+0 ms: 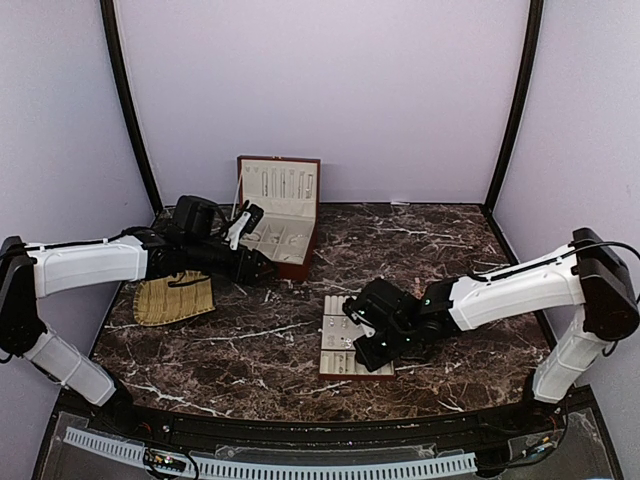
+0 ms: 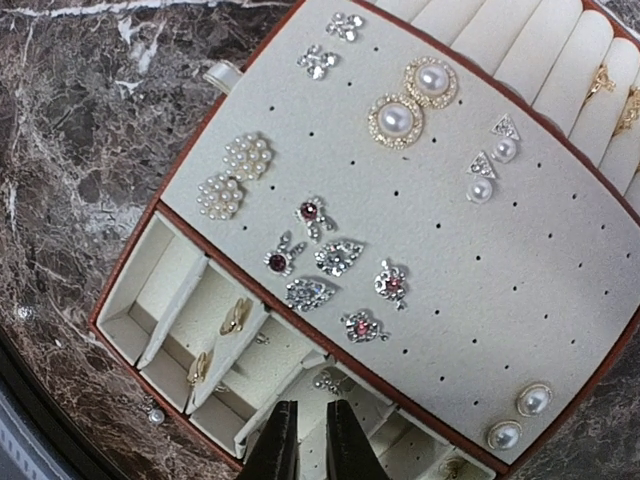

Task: Organize the mixed jewelry
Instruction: Pick up the earring from the ring tray.

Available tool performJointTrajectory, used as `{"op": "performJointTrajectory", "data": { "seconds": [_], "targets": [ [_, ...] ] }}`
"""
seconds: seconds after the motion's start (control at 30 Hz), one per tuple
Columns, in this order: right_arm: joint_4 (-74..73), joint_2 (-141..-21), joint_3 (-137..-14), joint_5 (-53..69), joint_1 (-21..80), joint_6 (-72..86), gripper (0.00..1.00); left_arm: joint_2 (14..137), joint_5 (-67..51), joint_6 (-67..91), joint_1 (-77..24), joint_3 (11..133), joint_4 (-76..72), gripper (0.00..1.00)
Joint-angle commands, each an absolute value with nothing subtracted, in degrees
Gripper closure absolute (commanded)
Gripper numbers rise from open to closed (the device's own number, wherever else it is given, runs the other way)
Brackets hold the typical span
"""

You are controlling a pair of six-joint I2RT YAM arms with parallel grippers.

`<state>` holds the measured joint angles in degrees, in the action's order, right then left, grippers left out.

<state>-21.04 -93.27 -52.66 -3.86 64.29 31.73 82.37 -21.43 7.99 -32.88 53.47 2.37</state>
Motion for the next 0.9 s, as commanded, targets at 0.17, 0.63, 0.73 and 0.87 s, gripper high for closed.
{"op": "performJointTrajectory", "data": {
  "seconds": [0.17,0.63,0.73,0.87],
  "targets": [
    [-20.7,-95.6,-54.1,-7.0,65.1,30.6,0.88,80.2,-21.8,7.4,-32.7,52.9,1.7,0.4],
    [-20.9,-97.4,-55.2,-9.4,65.2,29.9,0.87,80.1,-22.1,7.4,-32.7,52.9,1.6,0.4],
    [-20.8,-97.7,-55.3,-9.9,65.2,29.9,0.88,79.9,-22.1,7.3,-32.8,52.9,1.6,0.4],
    [-20.7,-98.3,-55.4,-10.3,65.2,29.9,0.88,79.9,-22.1,7.3,-32.7,52.8,1.6,0.4]
  ]
}}
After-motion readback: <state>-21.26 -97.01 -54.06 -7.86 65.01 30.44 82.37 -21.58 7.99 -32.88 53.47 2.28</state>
